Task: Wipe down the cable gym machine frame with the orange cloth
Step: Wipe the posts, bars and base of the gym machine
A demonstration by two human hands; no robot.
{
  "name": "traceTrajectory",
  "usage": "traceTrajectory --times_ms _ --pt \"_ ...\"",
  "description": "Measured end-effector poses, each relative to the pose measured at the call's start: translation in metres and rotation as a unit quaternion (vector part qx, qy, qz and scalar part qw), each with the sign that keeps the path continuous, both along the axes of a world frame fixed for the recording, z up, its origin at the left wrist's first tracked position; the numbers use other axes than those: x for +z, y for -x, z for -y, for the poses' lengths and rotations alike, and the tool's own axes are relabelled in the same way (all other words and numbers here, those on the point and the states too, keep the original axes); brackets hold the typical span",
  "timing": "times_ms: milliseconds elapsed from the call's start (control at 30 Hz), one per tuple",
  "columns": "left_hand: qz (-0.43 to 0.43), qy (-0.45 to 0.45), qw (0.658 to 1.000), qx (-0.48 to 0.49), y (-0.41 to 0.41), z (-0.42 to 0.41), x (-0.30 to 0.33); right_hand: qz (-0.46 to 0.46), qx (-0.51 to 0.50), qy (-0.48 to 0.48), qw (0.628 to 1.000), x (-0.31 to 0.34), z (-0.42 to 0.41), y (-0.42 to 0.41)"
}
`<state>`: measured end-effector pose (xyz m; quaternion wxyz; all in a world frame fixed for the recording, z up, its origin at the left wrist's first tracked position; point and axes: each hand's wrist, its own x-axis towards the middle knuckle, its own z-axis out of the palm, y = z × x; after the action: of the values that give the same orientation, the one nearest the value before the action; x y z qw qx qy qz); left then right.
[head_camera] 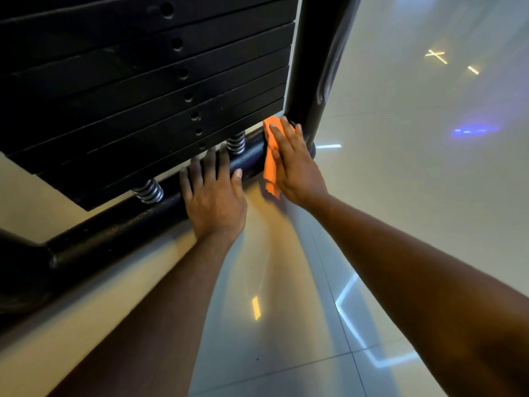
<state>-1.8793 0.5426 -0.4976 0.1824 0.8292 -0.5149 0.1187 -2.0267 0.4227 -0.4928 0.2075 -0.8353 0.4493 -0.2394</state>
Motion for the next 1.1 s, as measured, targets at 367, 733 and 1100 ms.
traceTrajectory --times_ms 367,733,1100 --pt "-0.008 -0.012 0.995 -0.103 -0.011 -0.027 0.009 0.036 -0.004 -0.033 0.999 0.016 -0.039 0.007" --pt "-0.132 -0.180 0.951 -0.215 0.035 -0.181 0.103 -0.006 -0.001 -0.147 0.989 0.074 -0.210 0.068" --pt "-0.156 -0.221 0.941 -0.205 0.052 -0.259 0.453 -0.035 0.015 -0.196 0.980 0.437 -0.295 0.112"
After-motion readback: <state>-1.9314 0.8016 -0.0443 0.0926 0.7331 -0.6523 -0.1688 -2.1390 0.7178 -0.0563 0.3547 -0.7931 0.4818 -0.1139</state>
